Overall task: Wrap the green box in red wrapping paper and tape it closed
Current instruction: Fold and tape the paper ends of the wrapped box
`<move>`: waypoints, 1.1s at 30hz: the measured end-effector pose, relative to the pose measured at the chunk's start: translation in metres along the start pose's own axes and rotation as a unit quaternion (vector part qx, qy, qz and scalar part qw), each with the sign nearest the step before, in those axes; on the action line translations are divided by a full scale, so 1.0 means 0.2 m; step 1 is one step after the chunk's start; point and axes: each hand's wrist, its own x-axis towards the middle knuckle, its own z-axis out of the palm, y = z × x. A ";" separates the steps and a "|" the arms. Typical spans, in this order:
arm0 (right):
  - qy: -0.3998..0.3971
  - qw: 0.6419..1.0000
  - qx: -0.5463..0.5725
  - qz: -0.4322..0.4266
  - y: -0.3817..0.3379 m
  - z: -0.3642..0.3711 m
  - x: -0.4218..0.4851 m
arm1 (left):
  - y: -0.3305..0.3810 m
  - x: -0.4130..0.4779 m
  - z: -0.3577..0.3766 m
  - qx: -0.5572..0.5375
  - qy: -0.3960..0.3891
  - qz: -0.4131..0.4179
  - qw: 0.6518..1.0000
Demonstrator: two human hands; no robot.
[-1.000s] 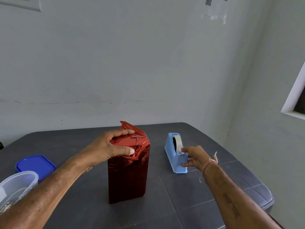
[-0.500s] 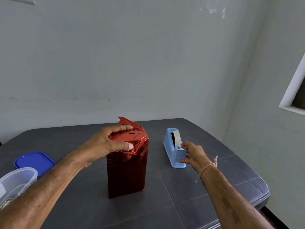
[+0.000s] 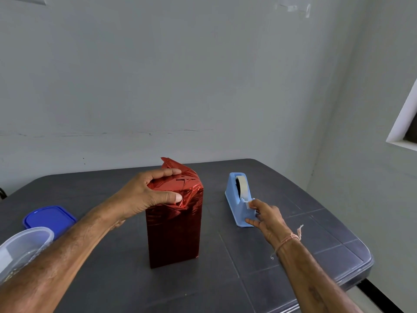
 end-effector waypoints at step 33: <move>0.025 0.994 0.104 0.017 0.16 0.01 -0.02 | 0.03 -0.02 0.01 -0.001 0.011 -0.011 1.000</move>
